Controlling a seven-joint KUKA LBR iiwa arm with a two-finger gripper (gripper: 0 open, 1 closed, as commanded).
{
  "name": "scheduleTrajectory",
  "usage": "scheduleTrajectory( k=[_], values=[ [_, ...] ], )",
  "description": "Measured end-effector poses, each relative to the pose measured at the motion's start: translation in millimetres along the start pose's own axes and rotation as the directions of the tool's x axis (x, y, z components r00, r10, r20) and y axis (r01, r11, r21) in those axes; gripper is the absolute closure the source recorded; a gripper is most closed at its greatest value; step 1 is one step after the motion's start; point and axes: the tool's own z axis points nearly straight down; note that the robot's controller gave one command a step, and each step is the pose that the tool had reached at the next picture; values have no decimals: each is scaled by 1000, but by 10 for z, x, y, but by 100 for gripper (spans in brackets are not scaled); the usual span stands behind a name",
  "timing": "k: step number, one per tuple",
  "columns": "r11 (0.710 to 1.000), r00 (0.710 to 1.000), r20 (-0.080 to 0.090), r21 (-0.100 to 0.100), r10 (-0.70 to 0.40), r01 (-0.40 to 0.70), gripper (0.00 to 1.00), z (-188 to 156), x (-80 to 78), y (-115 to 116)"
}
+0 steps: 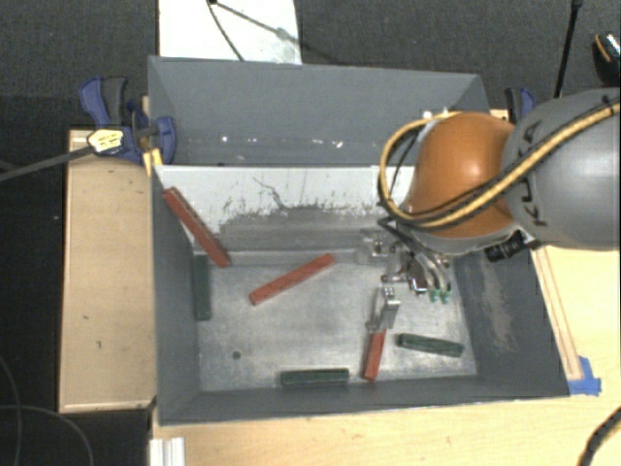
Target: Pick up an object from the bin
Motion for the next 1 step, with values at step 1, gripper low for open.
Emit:
scheduleTrajectory(
  k=[1],
  values=[
    [998, 998, -11, 4, 69, -69, 0, 826, 569, -629]
  ],
)
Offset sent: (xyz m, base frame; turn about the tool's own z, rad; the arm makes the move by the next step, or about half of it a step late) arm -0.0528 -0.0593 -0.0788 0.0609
